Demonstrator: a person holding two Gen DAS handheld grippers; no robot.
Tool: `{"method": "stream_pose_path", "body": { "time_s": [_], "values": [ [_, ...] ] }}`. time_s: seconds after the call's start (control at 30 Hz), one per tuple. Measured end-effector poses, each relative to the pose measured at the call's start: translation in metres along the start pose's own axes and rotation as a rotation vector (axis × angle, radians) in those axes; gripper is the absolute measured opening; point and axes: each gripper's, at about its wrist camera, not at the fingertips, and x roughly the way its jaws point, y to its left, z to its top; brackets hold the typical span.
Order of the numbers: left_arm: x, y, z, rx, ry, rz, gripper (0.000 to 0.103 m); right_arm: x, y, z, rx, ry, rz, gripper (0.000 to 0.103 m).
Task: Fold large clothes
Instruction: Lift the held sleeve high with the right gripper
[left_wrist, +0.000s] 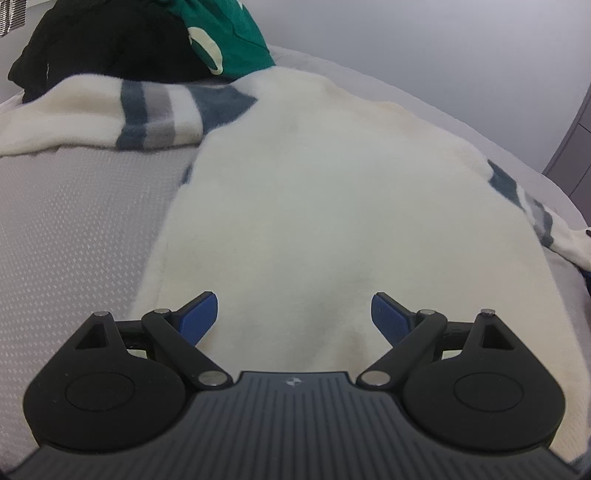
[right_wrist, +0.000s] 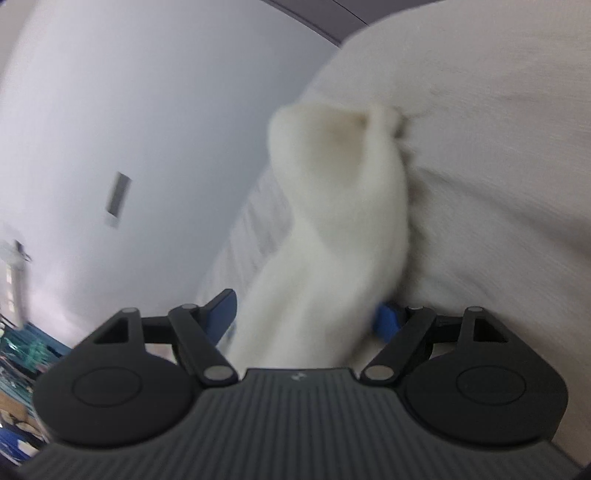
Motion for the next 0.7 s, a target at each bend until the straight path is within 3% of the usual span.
{"method": "stream_pose_path", "body": {
  "time_s": [0.07,0.27,0.37,0.5,0.7],
  "values": [
    [0.004,-0.001,0.000,0.000,0.003,0.013,0.093,0.007,-0.001,0.003,0.031,-0.054,0.025,0.077],
    [0.015,-0.005,0.004,-0.016,0.014,0.021,0.093,0.021,-0.004,0.040,0.056,-0.227,0.095,0.058],
    [0.019,-0.007,0.005,-0.016,0.013,0.024,0.093,0.015,-0.007,0.055,0.058,-0.299,0.146,0.058],
    [0.021,-0.008,0.006,-0.015,0.016,0.024,0.093,0.004,-0.012,0.067,0.064,-0.317,0.184,0.058],
    [0.021,-0.007,0.006,-0.014,0.016,0.027,0.093,0.012,-0.026,0.060,0.044,-0.240,0.031,0.058]
  ]
}}
